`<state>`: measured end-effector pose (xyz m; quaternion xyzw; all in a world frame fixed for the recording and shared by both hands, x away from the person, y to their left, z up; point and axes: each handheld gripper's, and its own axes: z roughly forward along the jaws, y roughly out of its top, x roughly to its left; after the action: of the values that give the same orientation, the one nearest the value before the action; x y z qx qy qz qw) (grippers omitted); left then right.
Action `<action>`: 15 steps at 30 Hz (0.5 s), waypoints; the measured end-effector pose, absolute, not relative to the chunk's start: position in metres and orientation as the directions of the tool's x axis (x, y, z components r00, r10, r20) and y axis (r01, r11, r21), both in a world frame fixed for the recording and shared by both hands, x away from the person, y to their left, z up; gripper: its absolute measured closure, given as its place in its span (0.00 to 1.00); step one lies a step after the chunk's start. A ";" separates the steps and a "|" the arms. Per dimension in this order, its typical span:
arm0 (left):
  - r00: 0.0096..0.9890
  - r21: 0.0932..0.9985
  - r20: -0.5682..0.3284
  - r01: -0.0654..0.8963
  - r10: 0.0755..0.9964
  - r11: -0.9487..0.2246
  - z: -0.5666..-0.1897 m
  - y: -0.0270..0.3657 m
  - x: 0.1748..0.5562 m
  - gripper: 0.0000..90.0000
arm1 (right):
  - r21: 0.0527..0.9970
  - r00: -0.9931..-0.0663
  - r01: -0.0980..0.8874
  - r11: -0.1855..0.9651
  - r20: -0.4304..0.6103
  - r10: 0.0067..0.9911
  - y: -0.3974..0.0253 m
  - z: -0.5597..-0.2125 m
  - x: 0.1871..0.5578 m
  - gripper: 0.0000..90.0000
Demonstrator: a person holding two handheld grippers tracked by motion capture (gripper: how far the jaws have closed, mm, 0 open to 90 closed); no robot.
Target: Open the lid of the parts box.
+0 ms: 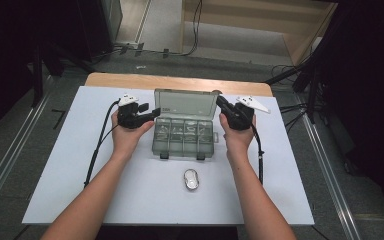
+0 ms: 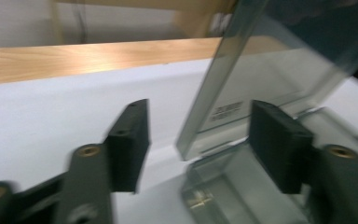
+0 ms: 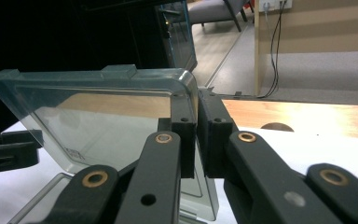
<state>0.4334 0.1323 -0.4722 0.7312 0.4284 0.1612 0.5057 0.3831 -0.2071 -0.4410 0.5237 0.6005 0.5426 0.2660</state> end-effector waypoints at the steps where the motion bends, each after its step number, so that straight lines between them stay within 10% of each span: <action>1: 0.579 0.876 -0.192 0.466 0.792 -0.128 -0.473 0.131 0.434 0.57 | 0.930 -0.309 0.342 -0.139 0.250 0.918 -0.207 -0.441 0.384 0.94; 15: 0.528 0.867 -0.112 0.467 0.842 -0.177 -0.479 0.116 0.437 0.86 | 0.928 -0.294 0.353 -0.120 0.232 0.927 -0.206 -0.439 0.397 0.95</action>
<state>0.4374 0.1163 -0.4792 0.7402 0.4419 0.2019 0.4648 0.3972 -0.2063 -0.4394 0.5288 0.6054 0.5295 0.2712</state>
